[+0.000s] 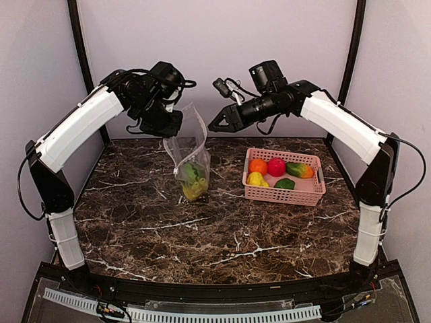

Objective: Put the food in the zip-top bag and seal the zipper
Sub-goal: Adjust the zipper food storage bag at the center of the board, then pick up the fake vegetable from the bin.

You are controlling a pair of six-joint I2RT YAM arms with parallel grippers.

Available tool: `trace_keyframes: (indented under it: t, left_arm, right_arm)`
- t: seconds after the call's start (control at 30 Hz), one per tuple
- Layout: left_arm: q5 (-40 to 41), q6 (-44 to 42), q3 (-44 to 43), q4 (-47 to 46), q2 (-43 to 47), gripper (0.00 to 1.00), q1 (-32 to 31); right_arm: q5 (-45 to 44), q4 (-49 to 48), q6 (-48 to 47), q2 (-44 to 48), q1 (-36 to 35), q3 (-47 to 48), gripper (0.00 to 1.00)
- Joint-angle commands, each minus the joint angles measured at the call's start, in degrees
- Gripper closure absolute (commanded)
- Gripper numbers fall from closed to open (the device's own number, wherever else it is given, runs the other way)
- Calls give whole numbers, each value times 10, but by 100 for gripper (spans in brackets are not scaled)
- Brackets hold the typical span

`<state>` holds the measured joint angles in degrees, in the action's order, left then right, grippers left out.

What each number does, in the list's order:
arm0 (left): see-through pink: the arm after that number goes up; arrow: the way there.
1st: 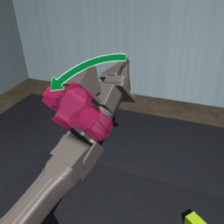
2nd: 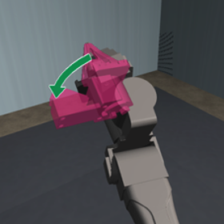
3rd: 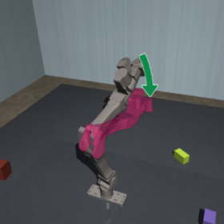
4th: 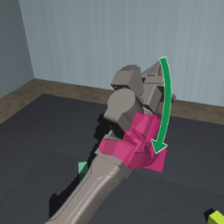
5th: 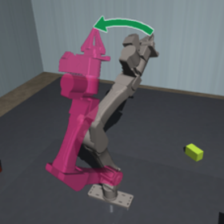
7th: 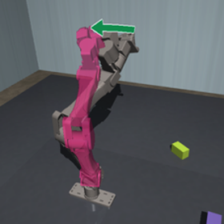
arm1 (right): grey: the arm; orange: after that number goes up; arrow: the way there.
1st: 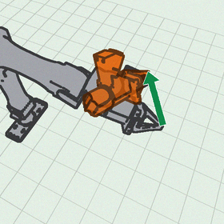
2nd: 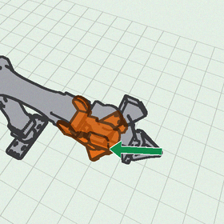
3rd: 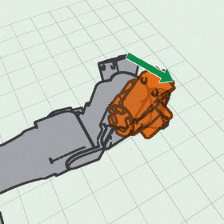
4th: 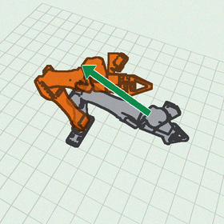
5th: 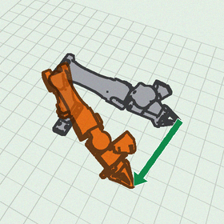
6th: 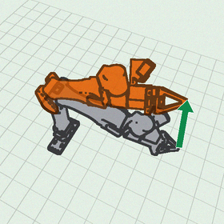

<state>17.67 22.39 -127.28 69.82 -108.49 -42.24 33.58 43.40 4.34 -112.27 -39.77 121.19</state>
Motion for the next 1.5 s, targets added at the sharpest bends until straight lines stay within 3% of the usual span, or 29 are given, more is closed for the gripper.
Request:
trace_keyframes:
  t: [0.0, 0.23, 0.47, 0.73, 1.03, 1.47]
  left_arm:
    - [8, -20, 15, -8, 47, 99, 1]
    - [-66, -36, 36, -65, 44, 99, 2]
    - [-113, -52, 69, -127, 53, 99, 2]
    - [-214, -102, 118, -192, 49, 99, 4]
    - [-302, -132, 163, -249, 50, 99, 8]
    - [-318, -123, 290, -335, 136, 99, 27]
  right_arm:
    - [64, -9, -22, 20, -12, 16, 52]
    - [14, 3, -111, 102, 31, -47, 38]
    - [7, 63, -243, 138, 127, -165, 37]
    - [-89, 102, -377, 137, 212, -291, 39]
    - [-152, 149, -419, 48, 235, -283, 34]
    - [-211, 187, -509, -3, 239, -249, 29]
